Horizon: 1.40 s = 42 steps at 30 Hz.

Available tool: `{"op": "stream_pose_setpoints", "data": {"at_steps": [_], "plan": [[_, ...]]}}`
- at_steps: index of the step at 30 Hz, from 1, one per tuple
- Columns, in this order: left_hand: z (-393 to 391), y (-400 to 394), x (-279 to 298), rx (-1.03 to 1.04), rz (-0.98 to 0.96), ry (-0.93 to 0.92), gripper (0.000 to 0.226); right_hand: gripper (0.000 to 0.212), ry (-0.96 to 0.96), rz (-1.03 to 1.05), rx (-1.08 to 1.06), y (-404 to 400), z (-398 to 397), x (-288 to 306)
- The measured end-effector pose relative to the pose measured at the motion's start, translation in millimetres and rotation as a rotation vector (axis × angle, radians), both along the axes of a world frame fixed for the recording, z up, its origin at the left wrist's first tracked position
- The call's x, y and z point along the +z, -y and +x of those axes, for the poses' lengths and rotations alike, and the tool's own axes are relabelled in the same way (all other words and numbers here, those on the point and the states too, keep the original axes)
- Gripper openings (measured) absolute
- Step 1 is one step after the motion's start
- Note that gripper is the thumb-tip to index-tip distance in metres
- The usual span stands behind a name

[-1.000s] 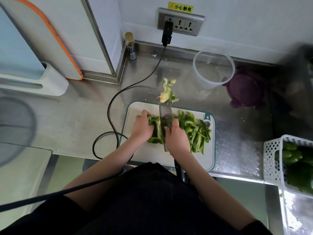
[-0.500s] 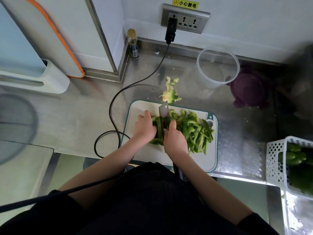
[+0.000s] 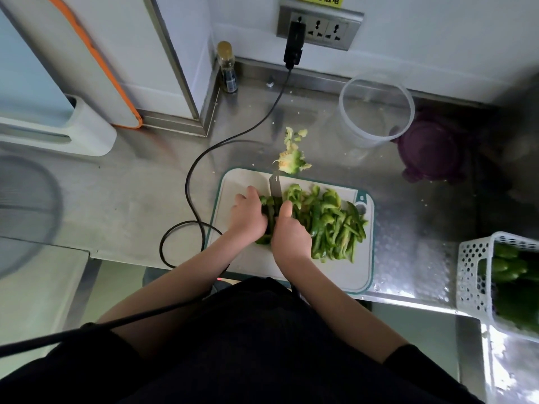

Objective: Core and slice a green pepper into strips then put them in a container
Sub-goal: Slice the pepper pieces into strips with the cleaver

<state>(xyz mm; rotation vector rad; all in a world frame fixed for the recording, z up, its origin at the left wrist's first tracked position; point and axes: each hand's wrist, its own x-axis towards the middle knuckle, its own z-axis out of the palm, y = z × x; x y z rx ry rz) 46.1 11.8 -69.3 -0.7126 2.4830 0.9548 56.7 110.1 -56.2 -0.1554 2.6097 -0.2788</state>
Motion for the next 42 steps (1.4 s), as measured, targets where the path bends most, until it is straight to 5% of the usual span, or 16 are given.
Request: {"op": "stream_pose_setpoints", "data": {"at_steps": [21,25,33,42], "plan": [[-2.3,7.7,2.4,0.146,0.096,-0.012,0.033,0.053,-0.062,0.028,0.238,3.2,-9.4,19.3],[1.5,5.4,4.6,0.227,0.149,-0.026,0.023,0.04,-0.065,-0.005,0.241,18.9,-18.9,22.0],[-2.9,12.6,4.6,0.159,0.109,0.089,0.042,0.069,-0.032,0.05,0.268,-15.3,8.4,15.3],[3.0,29.7,6.9,0.124,0.12,0.006,0.043,0.026,-0.029,-0.044,-0.075,-28.8,-8.1,8.7]]}}
